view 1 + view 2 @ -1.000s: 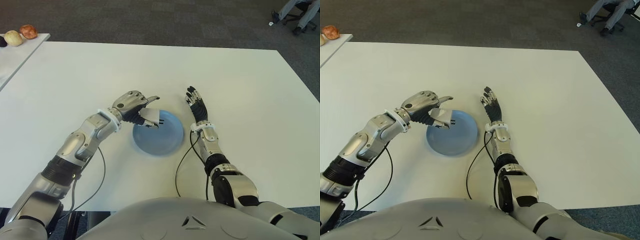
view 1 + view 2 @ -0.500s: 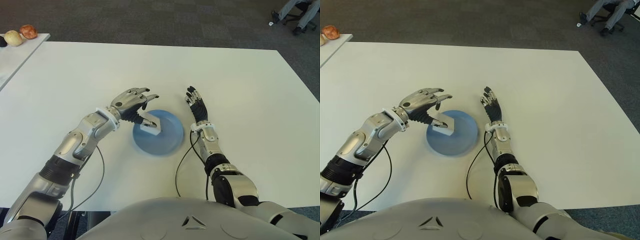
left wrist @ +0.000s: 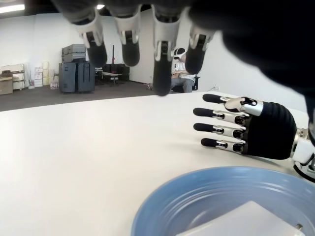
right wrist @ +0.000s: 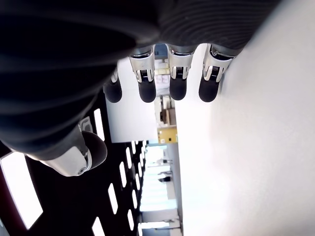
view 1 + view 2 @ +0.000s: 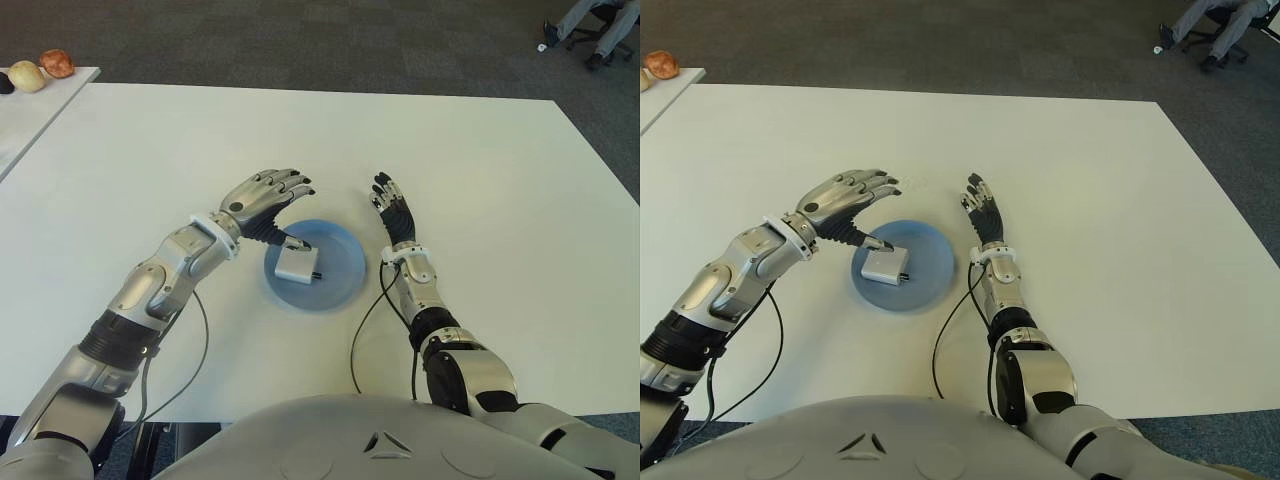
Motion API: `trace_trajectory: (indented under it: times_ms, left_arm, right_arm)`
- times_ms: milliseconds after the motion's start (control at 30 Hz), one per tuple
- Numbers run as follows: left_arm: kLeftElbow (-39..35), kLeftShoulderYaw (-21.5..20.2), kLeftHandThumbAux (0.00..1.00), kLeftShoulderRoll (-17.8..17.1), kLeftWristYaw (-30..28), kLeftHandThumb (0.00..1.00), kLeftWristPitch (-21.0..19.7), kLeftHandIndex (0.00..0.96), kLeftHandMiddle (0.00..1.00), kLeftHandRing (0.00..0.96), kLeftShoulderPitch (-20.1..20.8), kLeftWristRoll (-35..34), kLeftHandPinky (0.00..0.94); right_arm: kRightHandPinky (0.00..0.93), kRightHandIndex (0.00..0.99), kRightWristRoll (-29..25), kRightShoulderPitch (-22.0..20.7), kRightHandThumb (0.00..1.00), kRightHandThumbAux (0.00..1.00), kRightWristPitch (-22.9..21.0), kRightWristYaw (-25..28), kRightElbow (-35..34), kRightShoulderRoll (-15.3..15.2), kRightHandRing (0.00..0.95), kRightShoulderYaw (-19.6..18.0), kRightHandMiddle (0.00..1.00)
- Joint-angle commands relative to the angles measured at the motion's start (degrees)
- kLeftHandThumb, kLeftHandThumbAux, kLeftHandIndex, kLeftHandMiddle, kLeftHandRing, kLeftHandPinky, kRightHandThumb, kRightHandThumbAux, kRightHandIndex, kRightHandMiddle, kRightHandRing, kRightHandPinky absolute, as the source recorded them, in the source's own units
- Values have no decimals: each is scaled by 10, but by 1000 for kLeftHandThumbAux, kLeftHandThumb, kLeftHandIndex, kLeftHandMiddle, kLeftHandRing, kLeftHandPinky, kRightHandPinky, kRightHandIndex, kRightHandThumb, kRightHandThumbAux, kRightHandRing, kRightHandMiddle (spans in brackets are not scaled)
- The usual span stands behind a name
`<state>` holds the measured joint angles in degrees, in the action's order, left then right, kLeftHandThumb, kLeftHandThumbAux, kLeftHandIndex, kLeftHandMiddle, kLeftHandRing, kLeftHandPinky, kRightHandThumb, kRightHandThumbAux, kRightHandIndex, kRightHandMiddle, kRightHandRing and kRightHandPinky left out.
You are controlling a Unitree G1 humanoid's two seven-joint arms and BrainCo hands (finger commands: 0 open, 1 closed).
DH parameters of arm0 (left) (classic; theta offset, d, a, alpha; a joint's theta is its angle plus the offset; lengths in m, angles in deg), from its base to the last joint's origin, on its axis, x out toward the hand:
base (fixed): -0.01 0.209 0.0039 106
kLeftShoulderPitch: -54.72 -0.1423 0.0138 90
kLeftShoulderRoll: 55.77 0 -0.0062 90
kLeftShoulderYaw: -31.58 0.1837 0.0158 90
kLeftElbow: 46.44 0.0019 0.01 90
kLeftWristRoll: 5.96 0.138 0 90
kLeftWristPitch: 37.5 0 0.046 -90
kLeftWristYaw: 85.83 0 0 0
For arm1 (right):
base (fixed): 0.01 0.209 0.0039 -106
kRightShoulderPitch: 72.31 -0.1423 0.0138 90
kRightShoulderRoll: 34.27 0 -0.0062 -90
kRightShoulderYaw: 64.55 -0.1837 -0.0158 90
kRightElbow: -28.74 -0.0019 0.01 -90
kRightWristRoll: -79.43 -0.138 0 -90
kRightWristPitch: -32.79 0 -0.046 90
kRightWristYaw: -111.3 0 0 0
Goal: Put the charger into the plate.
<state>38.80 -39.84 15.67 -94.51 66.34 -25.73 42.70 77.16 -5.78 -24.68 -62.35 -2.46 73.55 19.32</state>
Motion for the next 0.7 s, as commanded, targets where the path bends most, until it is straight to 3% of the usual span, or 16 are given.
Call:
trace_trajectory:
  times_ms: [33, 700]
  left_arm:
    - [11, 0, 388, -4, 14, 256, 4, 165, 118, 76, -10, 11, 0]
    - [27, -9, 405, 3, 51, 346, 7, 188, 158, 128, -16, -2, 0]
  right_arm:
    - [0, 0, 3, 24, 19, 579, -32, -8, 25, 6, 0, 3, 0]
    - [0, 0, 6, 21, 27, 553, -35, -26, 28, 11, 0, 9, 0]
